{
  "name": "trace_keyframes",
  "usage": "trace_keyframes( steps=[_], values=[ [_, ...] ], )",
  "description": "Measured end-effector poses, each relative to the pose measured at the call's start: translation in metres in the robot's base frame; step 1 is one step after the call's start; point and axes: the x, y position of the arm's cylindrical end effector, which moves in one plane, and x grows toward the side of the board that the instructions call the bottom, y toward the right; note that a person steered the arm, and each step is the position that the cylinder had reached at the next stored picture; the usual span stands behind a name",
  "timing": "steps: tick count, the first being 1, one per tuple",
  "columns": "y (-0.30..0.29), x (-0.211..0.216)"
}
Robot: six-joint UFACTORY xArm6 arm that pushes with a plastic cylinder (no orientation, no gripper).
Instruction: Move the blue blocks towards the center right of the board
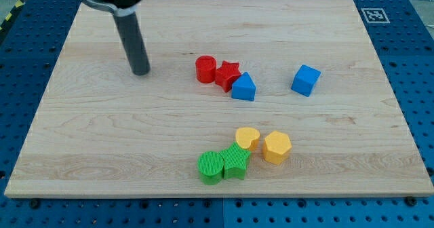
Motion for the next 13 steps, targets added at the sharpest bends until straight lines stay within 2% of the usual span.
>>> trace_keyframes(
  steps=[2,10,11,13],
  values=[
    [0.082,0.029],
    [0.287,0.062],
    [0.293,0.063],
    [0.26,0.063]
  ],
)
